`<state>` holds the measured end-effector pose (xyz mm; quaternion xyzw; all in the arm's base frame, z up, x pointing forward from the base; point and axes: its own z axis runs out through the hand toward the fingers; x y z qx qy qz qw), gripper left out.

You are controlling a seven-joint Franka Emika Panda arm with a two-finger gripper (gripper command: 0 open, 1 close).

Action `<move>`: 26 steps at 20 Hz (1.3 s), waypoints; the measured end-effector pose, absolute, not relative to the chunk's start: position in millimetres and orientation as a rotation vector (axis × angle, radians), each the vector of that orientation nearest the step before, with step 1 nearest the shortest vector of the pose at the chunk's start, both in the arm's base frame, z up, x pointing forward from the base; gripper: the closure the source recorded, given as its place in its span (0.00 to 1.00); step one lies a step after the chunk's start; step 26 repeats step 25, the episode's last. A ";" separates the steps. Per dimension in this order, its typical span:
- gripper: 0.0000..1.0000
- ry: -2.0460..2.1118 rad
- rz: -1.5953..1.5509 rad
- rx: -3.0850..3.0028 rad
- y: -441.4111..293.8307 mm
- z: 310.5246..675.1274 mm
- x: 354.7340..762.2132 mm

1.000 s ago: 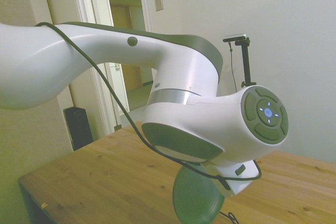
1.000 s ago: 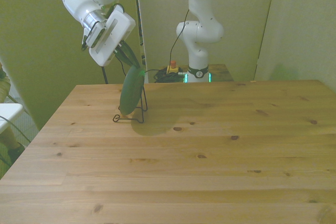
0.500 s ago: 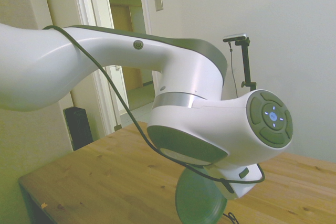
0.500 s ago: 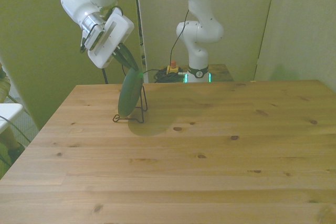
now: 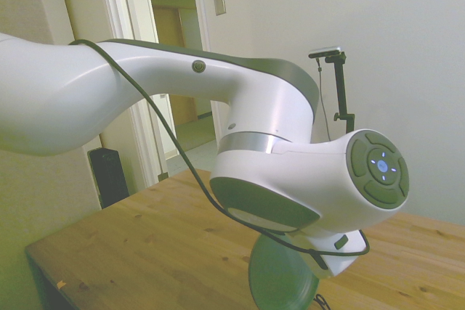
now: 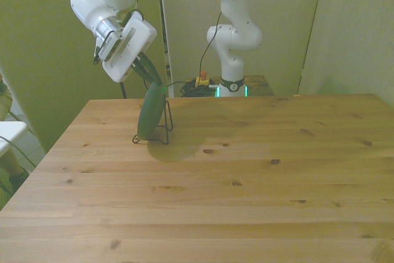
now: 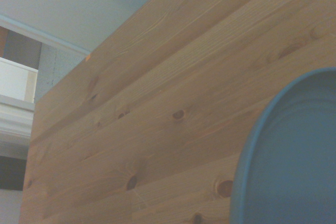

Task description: Load the plate

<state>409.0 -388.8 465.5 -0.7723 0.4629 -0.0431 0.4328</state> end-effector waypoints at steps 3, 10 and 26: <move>0.00 1.150 -0.109 -1.927 -388.4 465.3 409.6; 0.00 1.151 -0.106 -1.925 -388.2 463.5 409.1; 0.00 1.002 -0.442 -2.265 -331.6 614.2 472.7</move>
